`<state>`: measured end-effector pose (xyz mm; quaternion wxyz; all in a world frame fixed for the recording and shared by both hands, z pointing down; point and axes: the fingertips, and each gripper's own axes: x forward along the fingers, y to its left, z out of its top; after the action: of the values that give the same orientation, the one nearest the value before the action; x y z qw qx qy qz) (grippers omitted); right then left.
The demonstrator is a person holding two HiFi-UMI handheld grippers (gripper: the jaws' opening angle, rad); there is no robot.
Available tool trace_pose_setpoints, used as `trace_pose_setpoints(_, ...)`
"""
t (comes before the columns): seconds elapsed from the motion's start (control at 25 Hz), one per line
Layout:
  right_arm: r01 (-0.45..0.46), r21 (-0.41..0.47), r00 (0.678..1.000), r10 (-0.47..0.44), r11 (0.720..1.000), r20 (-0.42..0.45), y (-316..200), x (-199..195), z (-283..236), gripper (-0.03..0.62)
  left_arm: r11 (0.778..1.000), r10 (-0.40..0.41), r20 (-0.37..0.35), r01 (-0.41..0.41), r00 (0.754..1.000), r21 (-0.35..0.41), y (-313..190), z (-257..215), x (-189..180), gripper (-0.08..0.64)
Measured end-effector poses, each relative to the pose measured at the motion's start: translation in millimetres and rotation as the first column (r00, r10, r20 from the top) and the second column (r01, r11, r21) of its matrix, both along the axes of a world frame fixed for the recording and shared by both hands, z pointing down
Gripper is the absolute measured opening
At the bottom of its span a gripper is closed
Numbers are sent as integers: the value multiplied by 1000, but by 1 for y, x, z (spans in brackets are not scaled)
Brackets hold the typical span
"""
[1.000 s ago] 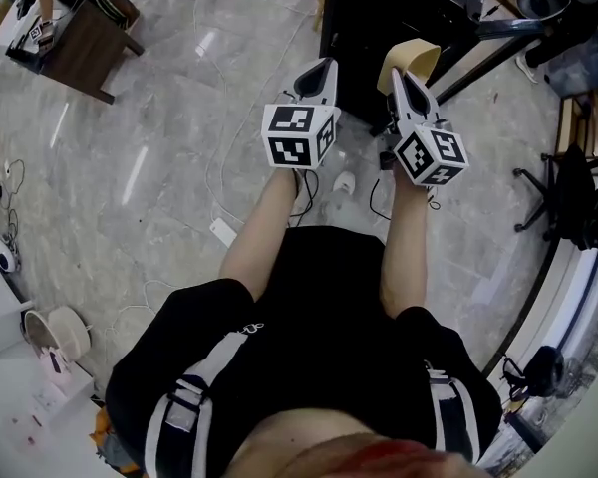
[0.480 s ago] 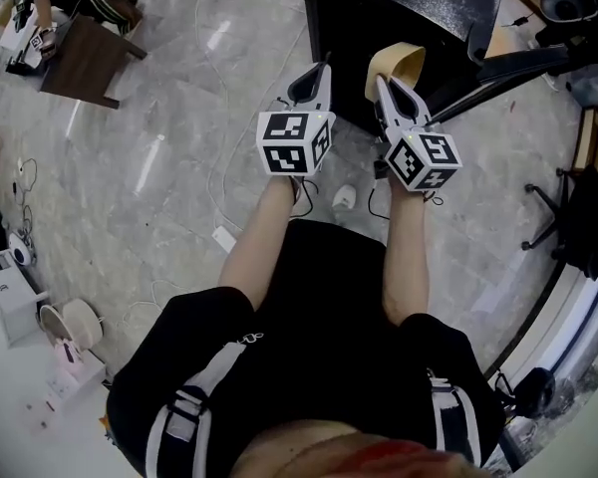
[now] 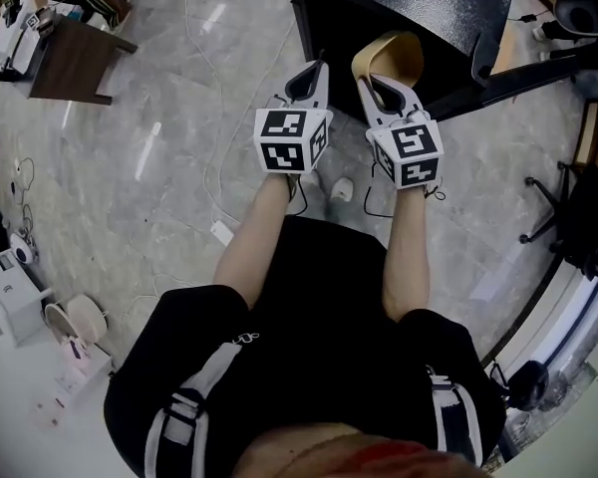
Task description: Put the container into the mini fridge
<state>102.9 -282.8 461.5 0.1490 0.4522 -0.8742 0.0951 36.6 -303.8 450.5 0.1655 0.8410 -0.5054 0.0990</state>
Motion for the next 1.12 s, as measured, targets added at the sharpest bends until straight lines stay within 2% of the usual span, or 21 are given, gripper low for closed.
trace_pose_setpoints(0.12,79,-39,977,-85,996,-196,-13,-6,14,20,1000,-3,-8,3,1000,-11,-12,2,-6,9)
trace_pose_setpoints(0.24,178,-69,892,-190,982,-410,-28,-10,28,20,1000,-13,-15,13,1000,-27,-23,4,-13,9)
trace_pose_setpoints(0.48,223,-92,783,-234,971,-576,-64,-4,49,20,999,-34,3,34,999,-34,-36,6,-31,9)
trace_pose_setpoints(0.56,230,-88,759,-235,969,-607,-74,-3,56,20,998,-48,14,48,999,-41,-40,9,-41,9)
trace_pose_setpoints(0.72,194,-56,731,-182,979,-657,-90,9,61,20,998,-43,15,43,999,-37,-44,6,-41,9)
trace_pose_setpoints(0.8,171,-33,728,-148,985,-670,-97,12,60,20,999,-36,17,37,999,-25,-45,1,-41,9)
trace_pose_setpoints(0.96,129,23,755,-83,991,-651,-105,15,56,28,999,-35,21,35,999,-4,-51,-8,-42,9)
trace_pose_setpoints(1.12,101,72,793,-37,992,-609,-102,13,42,73,999,-25,16,25,1000,21,-54,-20,-38,9)
